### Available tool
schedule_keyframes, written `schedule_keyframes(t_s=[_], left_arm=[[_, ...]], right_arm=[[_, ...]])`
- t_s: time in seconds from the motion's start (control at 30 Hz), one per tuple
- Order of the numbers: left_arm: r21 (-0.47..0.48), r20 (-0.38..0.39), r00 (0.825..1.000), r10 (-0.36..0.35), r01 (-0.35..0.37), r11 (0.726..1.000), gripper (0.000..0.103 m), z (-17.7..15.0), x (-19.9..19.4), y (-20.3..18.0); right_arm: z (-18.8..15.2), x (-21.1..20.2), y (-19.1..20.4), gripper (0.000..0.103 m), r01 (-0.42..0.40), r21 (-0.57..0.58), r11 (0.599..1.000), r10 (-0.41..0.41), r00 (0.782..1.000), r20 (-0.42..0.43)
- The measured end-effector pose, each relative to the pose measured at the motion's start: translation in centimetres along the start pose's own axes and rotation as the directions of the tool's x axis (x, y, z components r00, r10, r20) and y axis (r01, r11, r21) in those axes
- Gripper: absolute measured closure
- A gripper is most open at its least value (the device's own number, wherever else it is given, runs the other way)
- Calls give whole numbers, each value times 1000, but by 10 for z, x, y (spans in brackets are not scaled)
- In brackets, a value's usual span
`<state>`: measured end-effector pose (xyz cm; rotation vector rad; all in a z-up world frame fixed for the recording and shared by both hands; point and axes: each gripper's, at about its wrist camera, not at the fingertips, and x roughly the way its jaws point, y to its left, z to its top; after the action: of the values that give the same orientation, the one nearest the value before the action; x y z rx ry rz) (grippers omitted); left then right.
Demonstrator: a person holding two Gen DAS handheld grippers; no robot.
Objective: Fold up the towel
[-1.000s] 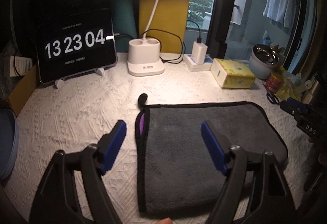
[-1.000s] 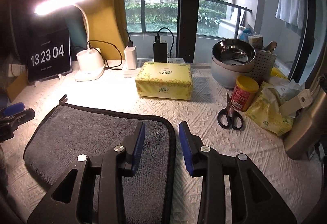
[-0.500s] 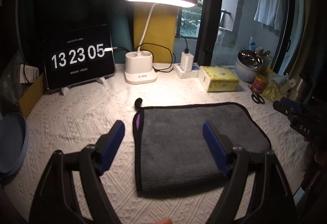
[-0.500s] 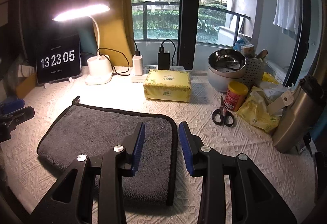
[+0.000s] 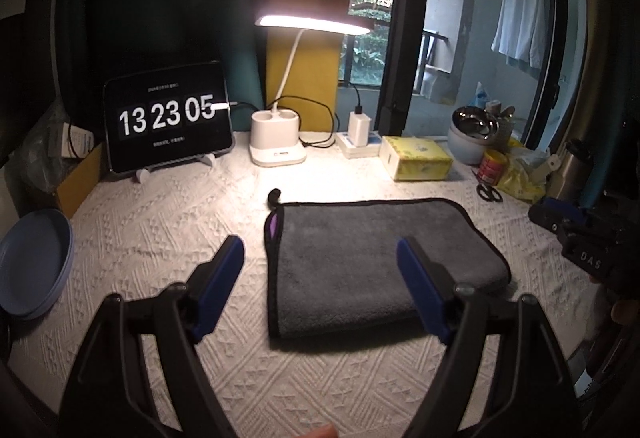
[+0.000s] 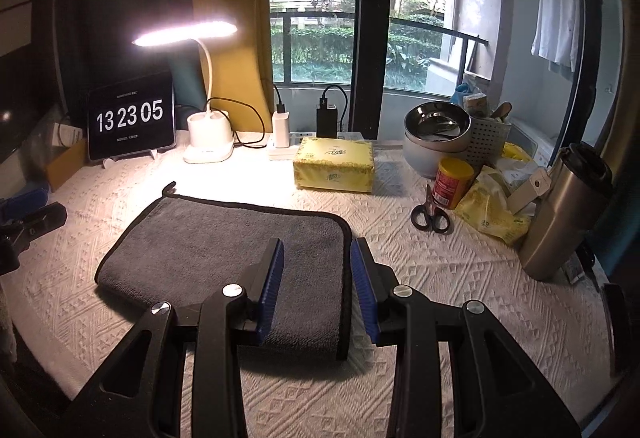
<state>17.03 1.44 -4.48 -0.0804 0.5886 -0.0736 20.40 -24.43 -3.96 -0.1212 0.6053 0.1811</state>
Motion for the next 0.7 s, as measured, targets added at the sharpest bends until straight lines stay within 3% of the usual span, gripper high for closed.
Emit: schedule_keyframes(t_s=[0.5,0.6,0.7], left_arm=[[-15,40,999,-12,13,1000,22,-19,-42,-3],[-16,48,999,-11,12,1000,10,-25,-52,-3],[-9,57,998,-12,12,1000,8,-30,-62,-4]], right_arm=[[-16,-41,17,66,-8,-17,1000,9,999,33],[-18,-51,21,66,-7,-20,1000,7,999,44],[-24,-63,24,66,-5,-22,1000,7,998,59]])
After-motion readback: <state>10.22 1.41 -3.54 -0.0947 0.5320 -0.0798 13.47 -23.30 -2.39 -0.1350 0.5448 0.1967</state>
